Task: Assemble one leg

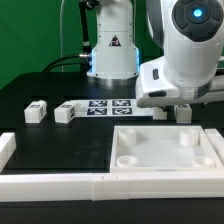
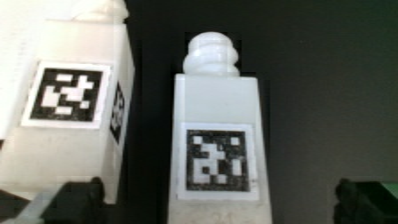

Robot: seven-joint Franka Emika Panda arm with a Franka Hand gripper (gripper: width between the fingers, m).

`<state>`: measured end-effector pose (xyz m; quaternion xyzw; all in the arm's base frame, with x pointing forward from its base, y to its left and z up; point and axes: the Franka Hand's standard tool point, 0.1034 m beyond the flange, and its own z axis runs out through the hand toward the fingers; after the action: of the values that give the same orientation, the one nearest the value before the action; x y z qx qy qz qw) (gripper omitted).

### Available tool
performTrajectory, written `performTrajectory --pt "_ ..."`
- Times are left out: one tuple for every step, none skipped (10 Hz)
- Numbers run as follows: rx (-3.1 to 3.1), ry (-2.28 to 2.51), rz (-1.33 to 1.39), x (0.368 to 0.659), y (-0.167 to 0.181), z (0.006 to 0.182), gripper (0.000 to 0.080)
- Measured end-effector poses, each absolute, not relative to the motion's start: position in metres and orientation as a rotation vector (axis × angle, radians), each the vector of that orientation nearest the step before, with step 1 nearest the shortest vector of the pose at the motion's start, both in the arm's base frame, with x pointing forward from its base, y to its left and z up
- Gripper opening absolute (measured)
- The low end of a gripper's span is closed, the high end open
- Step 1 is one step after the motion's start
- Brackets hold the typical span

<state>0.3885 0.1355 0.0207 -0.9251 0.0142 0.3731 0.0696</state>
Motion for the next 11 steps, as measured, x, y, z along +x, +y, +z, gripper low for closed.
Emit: performTrajectory --pt "-2.784 0.043 1.123 0.388 0.136 0.021 0.0649" --pt "-2.784 0.041 1.123 0.388 0.136 0.021 0.0649" --pt "-2.794 0.040 1.120 0.390 0.143 0.024 0.0649" --pt "-2.795 0.026 1.117 0.389 0.147 0.025 0.0649" --pt "-2.795 0.019 1.118 0.387 0.148 0.024 0.0649" --pt "-2.793 0.021 1.119 0.386 0.148 0.020 0.0649" --pt "-2.786 0.022 1.136 0.383 0.146 0.015 0.0649" --pt "-2.789 0.027 1.126 0.382 0.146 0.011 0.0649" --pt "-2.789 0.028 1.127 0.382 0.146 0.009 0.0649" --pt "-2.777 0.028 1.159 0.378 0.145 0.008 0.0649" --pt "-2.778 0.030 1.156 0.378 0.145 0.006 0.0649"
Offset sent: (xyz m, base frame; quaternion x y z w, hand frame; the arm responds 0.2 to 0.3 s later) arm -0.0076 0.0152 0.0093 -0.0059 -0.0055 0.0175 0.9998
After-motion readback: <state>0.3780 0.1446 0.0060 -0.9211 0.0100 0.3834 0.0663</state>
